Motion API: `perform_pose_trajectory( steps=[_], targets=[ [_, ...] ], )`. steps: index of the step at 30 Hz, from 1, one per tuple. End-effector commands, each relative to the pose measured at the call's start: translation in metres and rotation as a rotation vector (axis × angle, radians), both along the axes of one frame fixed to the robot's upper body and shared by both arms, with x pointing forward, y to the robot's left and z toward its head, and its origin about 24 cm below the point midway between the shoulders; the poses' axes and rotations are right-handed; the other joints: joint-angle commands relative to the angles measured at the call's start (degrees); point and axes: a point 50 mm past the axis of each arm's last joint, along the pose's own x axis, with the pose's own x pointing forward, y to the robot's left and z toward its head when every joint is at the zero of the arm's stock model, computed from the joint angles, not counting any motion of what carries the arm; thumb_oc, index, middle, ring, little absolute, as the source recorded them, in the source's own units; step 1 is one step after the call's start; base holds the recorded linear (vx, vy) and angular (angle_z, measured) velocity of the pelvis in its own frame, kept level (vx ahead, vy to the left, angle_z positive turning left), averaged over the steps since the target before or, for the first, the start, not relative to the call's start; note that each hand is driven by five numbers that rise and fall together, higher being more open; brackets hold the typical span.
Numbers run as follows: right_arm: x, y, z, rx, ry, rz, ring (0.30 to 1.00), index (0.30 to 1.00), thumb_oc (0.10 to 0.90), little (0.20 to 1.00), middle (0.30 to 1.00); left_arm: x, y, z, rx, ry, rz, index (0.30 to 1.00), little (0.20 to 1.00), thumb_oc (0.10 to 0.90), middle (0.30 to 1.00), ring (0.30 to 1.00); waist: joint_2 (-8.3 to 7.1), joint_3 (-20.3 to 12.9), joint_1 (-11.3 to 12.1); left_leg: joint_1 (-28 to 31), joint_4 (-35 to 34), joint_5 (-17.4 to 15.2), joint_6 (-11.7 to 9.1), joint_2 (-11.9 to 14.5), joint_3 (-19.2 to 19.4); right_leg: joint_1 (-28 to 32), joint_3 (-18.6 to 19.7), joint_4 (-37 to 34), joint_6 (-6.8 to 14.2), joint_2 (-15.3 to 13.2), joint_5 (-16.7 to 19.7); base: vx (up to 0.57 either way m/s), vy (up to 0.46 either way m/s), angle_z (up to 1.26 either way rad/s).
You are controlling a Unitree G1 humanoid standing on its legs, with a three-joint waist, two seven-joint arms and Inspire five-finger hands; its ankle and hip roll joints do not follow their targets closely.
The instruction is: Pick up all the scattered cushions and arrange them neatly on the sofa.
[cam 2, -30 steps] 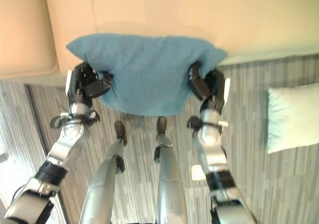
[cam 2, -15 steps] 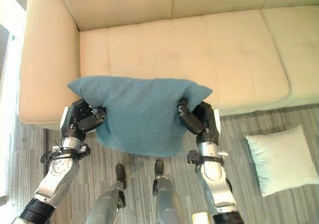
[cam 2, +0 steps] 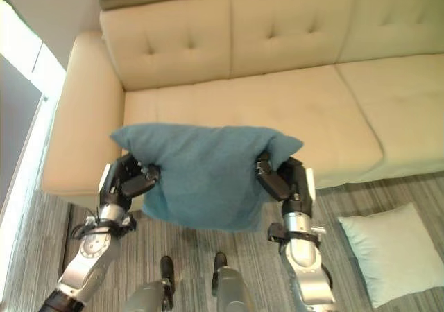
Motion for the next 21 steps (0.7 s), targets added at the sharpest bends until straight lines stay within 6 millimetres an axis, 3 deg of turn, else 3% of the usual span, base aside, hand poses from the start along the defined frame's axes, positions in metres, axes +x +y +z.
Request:
perform_pose_trajectory(
  steps=[1,2,4,8,10,12,14,17,20,21],
  targets=[
    [0.011,0.04,0.056,-0.018,-0.311,0.204,0.3,0.3,0.4,0.3,0.3,0.01,-0.028,0.067,-0.043,-0.367,-0.169,0.3,0.3,0.4,0.3,0.3,-1.95,-6.9,-0.7,3.5,-1.6,-4.9,1.3,-1.8,3.2,10.4,-1.0,0.5,8.2,-3.6,0.6,0.07,0.137,-0.29],
    [0.011,0.04,0.056,-0.018,-0.311,0.204,0.3,0.3,0.4,0.3,0.3,0.01,-0.028,0.067,-0.043,-0.367,-0.169,0.3,0.3,0.4,0.3,0.3,-2.03,-6.9,-0.5,3.6,-1.7,-4.9,1.3,-1.9,3.4,10.3,-0.8,0.8,8.2,-3.7,0.5,0.13,0.232,-0.55],
    [0.011,0.043,0.054,-0.013,-0.302,0.214,0.3,0.3,0.4,0.3,0.3,0.01,-0.025,0.064,-0.024,-0.351,-0.158,0.3,0.3,0.4,0.3,0.3,-1.53,-5.8,-0.7,5.9,-2.2,-5.7,2.9,-2.2,4.0,7.5,-1.1,9.2,9.3,-4.6,3.1,0.09,0.143,-0.49],
    [0.009,0.044,0.052,-0.005,-0.297,0.215,0.3,0.3,0.4,0.3,0.3,0.01,-0.024,0.063,-0.012,-0.347,-0.152,0.3,0.3,0.4,0.3,0.3,-1.11,-5.6,-0.9,7.8,-3.5,-6.4,3.3,-2.7,4.0,5.2,-2.2,11.9,9.1,-5.4,2.8,0.09,0.049,-0.26],
    [0.01,0.043,0.053,-0.018,-0.299,0.219,0.3,0.3,0.4,0.3,0.3,0.011,-0.023,0.064,-0.014,-0.35,-0.151,0.3,0.3,0.4,0.3,0.3,-0.92,-5.9,-0.9,8.3,-3.9,-7.0,2.9,-2.7,3.8,5.5,-3.7,6.6,8.4,-6.2,1.0,0.14,-0.055,-0.01],
    [0.013,0.043,0.056,-0.025,-0.306,0.226,0.3,0.3,0.4,0.3,0.3,0.011,-0.022,0.064,-0.032,-0.355,-0.146,0.3,0.3,0.4,0.3,0.3,-1.18,-6.1,-0.6,9.0,-4.0,-7.8,2.4,-2.8,4.3,4.0,-4.7,-3.2,8.2,-6.4,2.2,0.18,-0.128,-0.15],
    [0.014,0.042,0.055,-0.034,-0.302,0.227,0.3,0.3,0.4,0.3,0.3,0.01,-0.021,0.064,-0.05,-0.353,-0.137,0.3,0.3,0.4,0.3,0.3,-1.23,-5.7,-0.5,9.6,-4.1,-8.1,1.9,-2.8,4.2,2.3,-5.5,-6.9,8.6,-6.2,4.6,0.18,-0.174,-0.29],
    [0.009,0.032,0.052,-0.055,-0.285,0.203,0.3,0.3,0.4,0.3,0.3,0.008,-0.027,0.062,-0.084,-0.349,-0.166,0.3,0.3,0.4,0.3,0.3,-1.82,-6.4,-1.2,9.9,-1.8,-9.5,-0.3,-2.1,2.9,5.8,-5.9,-11.0,7.3,-5.2,4.5,0.26,-0.295,0.22],
    [0.007,0.026,0.051,-0.062,-0.279,0.185,0.3,0.3,0.4,0.3,0.3,0.009,-0.032,0.062,-0.102,-0.35,-0.185,0.3,0.3,0.4,0.3,0.3,-1.99,-6.3,-1.8,7.6,3.7,-9.3,-2.1,-1.0,2.1,8.1,-7.3,-12.4,6.1,-4.8,3.8,0.1,-0.201,0.27],
    [0.007,0.022,0.052,-0.071,-0.281,0.168,0.3,0.3,0.4,0.3,0.3,0.011,-0.035,0.063,-0.124,-0.347,-0.196,0.3,0.3,0.4,0.3,0.3,-2.88,-5.3,-1.8,3.4,12.2,-6.7,-4.0,0.1,2.5,9.4,-8.2,-12.8,4.8,-5.0,3.4,0.01,-0.137,0.44]
  ],
)
